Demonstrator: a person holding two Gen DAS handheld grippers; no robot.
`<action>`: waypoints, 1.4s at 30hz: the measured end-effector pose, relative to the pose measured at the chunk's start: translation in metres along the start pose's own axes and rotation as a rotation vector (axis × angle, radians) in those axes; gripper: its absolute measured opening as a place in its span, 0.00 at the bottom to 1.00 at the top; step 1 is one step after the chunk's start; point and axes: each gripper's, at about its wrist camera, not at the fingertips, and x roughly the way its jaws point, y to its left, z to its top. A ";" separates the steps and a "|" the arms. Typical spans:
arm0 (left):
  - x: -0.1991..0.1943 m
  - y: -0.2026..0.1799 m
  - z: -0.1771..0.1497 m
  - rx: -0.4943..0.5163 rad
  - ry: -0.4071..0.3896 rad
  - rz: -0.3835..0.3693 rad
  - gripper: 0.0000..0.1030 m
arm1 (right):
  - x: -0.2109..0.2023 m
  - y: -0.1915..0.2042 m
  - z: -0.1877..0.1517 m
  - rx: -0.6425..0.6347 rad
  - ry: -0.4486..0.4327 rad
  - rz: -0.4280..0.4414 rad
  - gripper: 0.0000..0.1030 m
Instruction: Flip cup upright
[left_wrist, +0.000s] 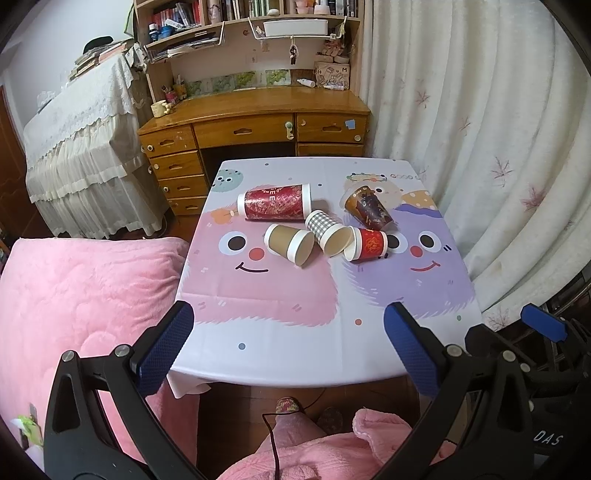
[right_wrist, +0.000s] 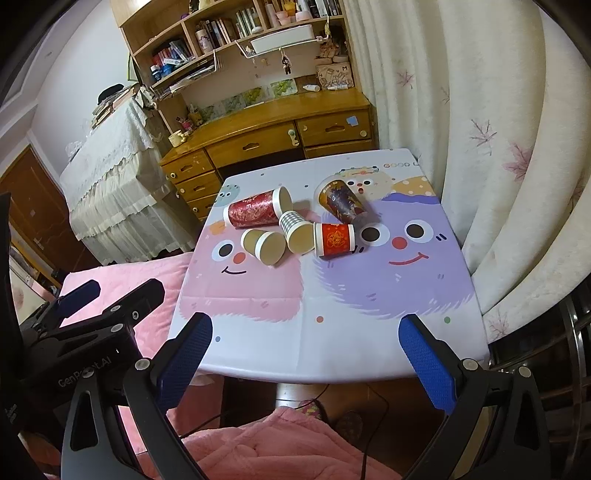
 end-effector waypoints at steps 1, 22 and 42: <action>0.000 0.000 0.000 0.000 -0.001 -0.001 0.99 | 0.000 0.000 0.000 0.000 -0.001 0.000 1.00; 0.025 0.013 0.000 -0.006 0.028 -0.019 0.99 | 0.005 -0.001 0.002 0.001 0.009 -0.005 1.00; 0.063 0.050 0.049 0.034 0.093 -0.108 0.99 | 0.005 0.035 0.014 -0.006 -0.008 -0.066 1.00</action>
